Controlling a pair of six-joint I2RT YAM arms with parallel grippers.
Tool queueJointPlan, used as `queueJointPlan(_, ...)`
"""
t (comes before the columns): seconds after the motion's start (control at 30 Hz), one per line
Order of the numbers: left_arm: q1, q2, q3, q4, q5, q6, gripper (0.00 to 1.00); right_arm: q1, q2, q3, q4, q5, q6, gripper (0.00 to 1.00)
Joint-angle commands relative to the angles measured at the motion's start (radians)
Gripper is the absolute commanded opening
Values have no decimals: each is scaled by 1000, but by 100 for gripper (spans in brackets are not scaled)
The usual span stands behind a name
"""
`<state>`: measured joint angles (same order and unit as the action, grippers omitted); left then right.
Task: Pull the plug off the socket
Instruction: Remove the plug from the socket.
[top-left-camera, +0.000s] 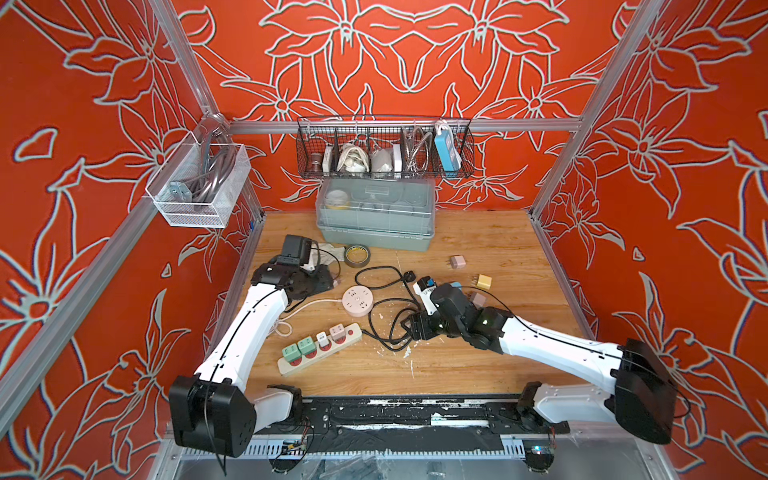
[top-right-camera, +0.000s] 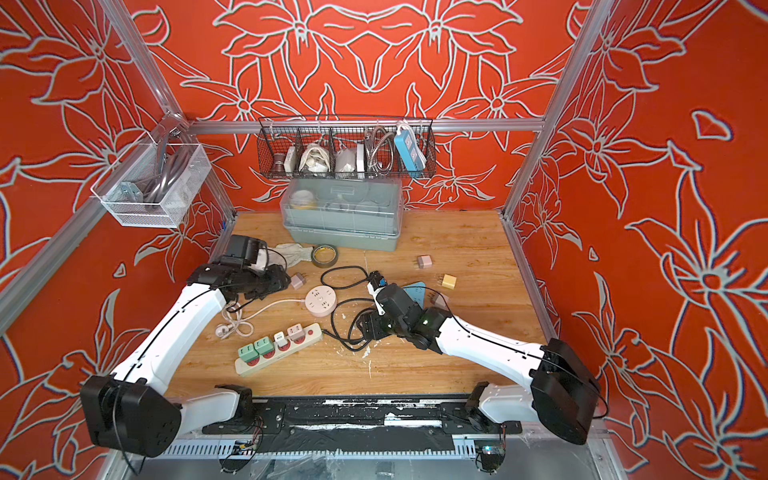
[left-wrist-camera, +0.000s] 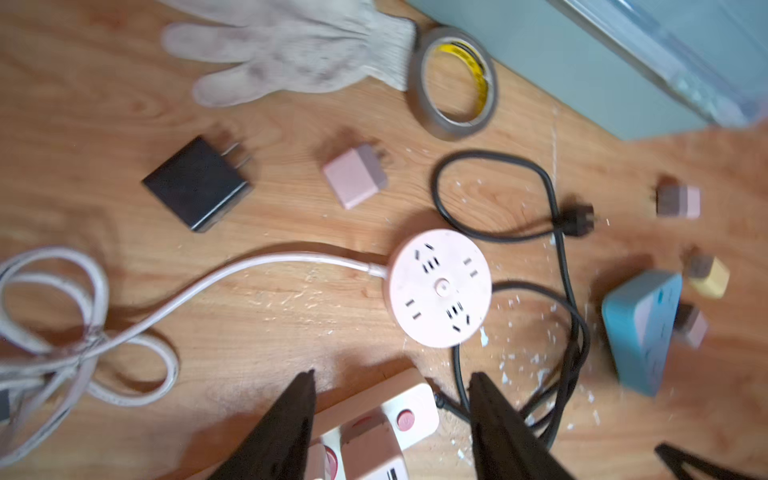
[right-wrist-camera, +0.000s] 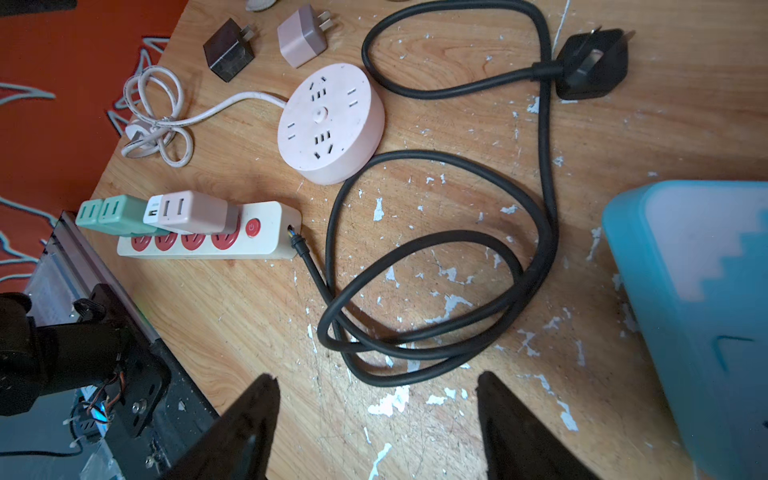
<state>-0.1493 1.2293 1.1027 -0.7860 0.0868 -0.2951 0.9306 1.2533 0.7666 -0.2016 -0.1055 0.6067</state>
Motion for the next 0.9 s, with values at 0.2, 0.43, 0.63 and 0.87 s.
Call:
queueJointPlan(0.2, -215, -82, -32, -143, 62, 592, 52, 1, -82, -112, 7, -26, 20, 78)
queueJointPlan(0.43, -230, -87, -72, -302, 69, 806, 54, 1, -155, -183, 36, -38, 30, 78)
queueJointPlan(0.63, -245, 6, -128, -271, -15, 863, 51, 1, -237, -239, 71, -50, 59, 77)
queueJointPlan(0.87, -245, 98, -136, -256, -56, 891, 49, 1, -297, -289, 92, -42, 88, 77)
